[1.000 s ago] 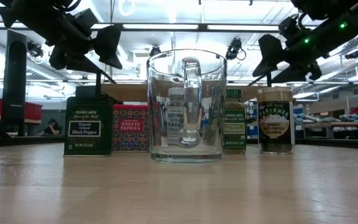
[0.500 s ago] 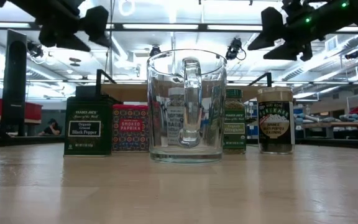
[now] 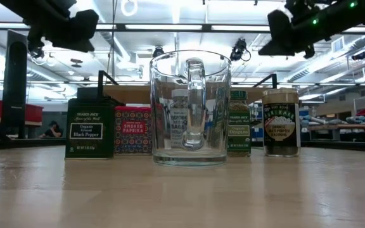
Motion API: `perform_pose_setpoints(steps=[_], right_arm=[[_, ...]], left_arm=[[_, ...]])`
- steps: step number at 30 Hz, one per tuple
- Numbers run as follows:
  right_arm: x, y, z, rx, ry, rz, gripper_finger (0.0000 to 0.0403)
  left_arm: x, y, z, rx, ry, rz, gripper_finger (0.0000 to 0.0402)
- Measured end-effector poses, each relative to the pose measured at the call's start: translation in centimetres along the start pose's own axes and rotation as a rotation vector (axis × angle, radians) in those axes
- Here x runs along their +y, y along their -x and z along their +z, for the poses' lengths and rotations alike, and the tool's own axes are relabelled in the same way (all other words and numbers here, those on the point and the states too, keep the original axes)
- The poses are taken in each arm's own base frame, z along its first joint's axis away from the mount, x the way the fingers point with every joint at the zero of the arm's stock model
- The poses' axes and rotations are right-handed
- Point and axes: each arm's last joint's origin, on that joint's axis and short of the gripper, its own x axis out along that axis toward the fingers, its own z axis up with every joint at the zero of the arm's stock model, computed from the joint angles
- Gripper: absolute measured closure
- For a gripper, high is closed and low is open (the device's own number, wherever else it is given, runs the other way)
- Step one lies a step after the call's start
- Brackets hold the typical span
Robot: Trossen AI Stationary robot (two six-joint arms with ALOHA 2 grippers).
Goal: Shelf spices
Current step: Move the shelf to the top center of the table
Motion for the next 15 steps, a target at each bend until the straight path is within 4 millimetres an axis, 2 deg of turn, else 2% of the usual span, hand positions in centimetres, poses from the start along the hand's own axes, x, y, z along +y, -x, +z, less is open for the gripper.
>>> perform_pose_setpoints(steps=[2, 3, 9, 15], right_arm=[[-0.2, -0.3, -0.3, 0.024, -0.019, 0.010, 0.0400], [-0.3, -0.5, -0.5, 0.039, -0.025, 0.017, 0.0400], [-0.7, -1.3, -0.9, 0.086, -0.057, 0.043, 0.0401], [-1.4, -1.7, -1.4, 0.131, -0.076, 0.008, 0.0402]], left_arm=[[0.1, -0.1, -0.3, 0.032, -0.032, -0.016, 0.0371], [0.1, -0.2, -0.5, 0.047, -0.033, -0.021, 0.0385], [0.1, -0.7, -1.3, 0.100, -0.071, -0.011, 0.0398], [0.4, -1.3, -1.2, 0.104, -0.100, 0.032, 0.0400]])
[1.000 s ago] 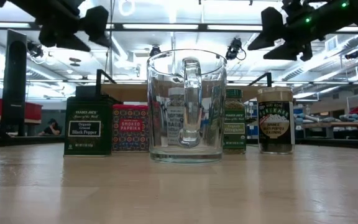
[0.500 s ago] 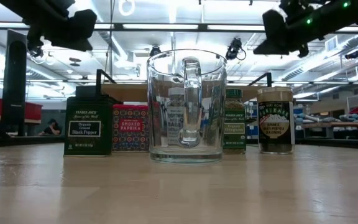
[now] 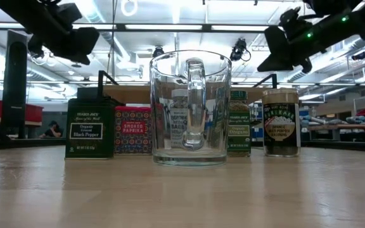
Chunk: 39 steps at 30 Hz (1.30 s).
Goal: Shelf spices
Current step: Move the shelf to the top center of the table
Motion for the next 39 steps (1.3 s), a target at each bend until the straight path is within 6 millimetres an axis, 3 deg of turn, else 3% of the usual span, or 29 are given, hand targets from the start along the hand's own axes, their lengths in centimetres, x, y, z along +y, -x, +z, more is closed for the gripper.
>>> perform_pose_setpoints(steps=[14, 30, 39], right_arm=[[-0.2, -0.1, -0.3, 0.033, -0.012, -0.002, 0.0403], [-0.3, -0.1, -0.6, 0.061, -0.028, -0.007, 0.0403], [-0.3, 0.1, -1.0, 0.090, -0.041, -0.021, 0.0403]], left_arm=[[-0.6, -2.7, 1.5, 0.025, -0.069, -0.035, 0.0401], [-2.2, -7.4, 0.9, 0.136, -0.092, -0.106, 0.0401], [-2.9, -9.2, 1.1, 0.104, -0.095, -0.128, 0.0401]])
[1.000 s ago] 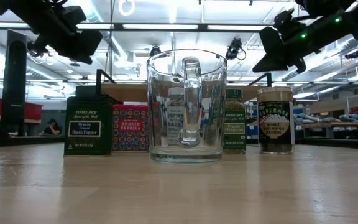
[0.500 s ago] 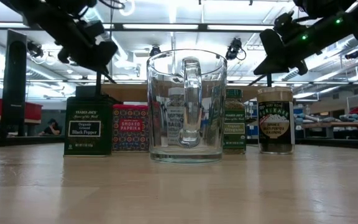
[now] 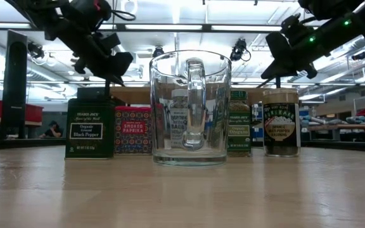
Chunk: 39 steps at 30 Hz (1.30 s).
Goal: Shelf spices
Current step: Move the shelf to the top center of the table, then put the transparent seasoning bottle on the shelf
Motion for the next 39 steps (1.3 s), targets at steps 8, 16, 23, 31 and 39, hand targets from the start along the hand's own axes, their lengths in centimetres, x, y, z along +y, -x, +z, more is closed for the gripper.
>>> perform_pose_setpoints(steps=[8, 16, 23, 31, 39], right_arm=[[0.1, 0.0, 0.0, 0.002, 0.000, 0.014, 0.0403], [0.9, 0.3, 1.0, -0.102, 0.081, 0.072, 0.0403], [1.2, 0.6, 2.4, -0.224, 0.125, 0.085, 0.0403], [1.9, 1.3, 4.1, -0.386, 0.125, 0.260, 0.0403], [3.0, 2.8, 5.4, -0.548, 0.110, 0.638, 0.0400]], left_arm=[[0.4, -0.3, 0.1, 0.002, -0.012, 0.002, 0.0401], [0.2, 0.0, 0.6, -0.043, -0.011, -0.018, 0.0393], [1.2, 1.7, 2.2, -0.155, 0.025, -0.030, 0.0380], [3.3, 5.8, 4.4, -0.352, 0.141, -0.208, 0.0343], [5.1, 10.8, 5.1, -0.519, 0.196, -0.739, 0.0290]])
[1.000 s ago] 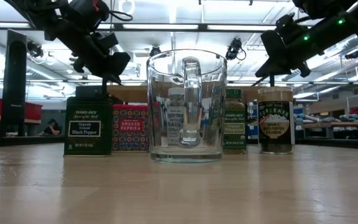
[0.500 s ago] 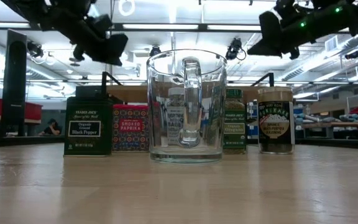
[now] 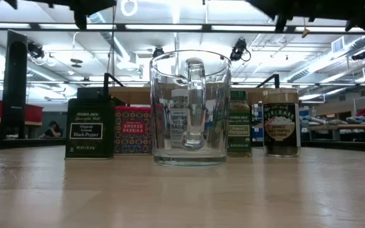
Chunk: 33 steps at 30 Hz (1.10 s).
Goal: Shelf spices
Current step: Put the transparent seasoning bottle on the shelf
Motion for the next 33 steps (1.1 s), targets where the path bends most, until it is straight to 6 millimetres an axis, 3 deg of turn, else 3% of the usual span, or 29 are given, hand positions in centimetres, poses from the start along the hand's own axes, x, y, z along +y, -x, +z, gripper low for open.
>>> perform_pose_setpoints(steps=[7, 10, 24, 29, 33], right_arm=[[0.4, 0.1, 0.3, -0.037, -0.010, 0.064, 0.0400], [0.4, 0.0, 0.3, -0.031, -0.016, 0.067, 0.0398], [0.8, 0.1, 0.3, -0.033, -0.026, 0.090, 0.0398], [0.8, 0.1, 0.3, -0.032, -0.026, 0.090, 0.0397], [0.7, 0.1, 0.3, -0.032, -0.024, 0.082, 0.0397]], left_arm=[[-0.1, 1.1, -3.8, 0.398, 0.047, 0.013, 0.0228], [-0.8, 1.0, -4.6, 0.451, 0.093, -0.063, 0.0210], [-6.5, -0.9, -10.2, 0.819, -0.061, -0.473, 0.0207], [-7.3, -0.9, -11.7, 1.022, -0.193, -0.392, 0.0207], [-7.5, -1.6, -12.2, 1.081, -0.353, -0.287, 0.0207]])
